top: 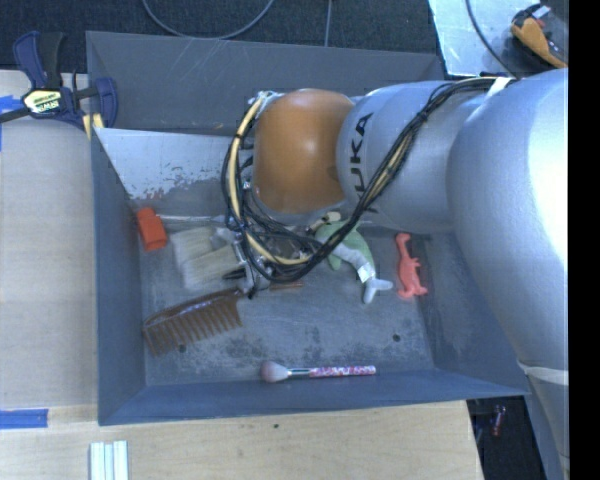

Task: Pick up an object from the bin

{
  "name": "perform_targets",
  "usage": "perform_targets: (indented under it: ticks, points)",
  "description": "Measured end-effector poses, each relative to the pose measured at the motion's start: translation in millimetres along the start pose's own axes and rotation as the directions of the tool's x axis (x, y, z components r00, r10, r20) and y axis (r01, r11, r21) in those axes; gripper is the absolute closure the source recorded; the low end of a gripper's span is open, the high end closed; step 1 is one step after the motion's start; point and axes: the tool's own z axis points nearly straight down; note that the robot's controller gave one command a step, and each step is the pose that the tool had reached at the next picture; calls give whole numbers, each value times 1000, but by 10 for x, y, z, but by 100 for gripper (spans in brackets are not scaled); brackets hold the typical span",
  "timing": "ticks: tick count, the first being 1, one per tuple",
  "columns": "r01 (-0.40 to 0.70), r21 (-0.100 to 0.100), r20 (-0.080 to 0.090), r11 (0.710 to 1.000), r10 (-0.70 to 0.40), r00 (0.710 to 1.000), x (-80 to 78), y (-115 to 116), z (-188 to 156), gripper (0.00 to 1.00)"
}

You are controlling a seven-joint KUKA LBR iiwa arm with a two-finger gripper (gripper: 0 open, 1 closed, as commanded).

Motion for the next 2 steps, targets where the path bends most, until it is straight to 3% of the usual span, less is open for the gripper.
perform_targets:
  ticks: [1, 2]
  points:
    - [-1, -2, -9, 1000, 1, 1000, 27, 8, -135, 100]
    - [-2, 0, -1, 1000, 2, 1000, 5, -2, -407, 100]
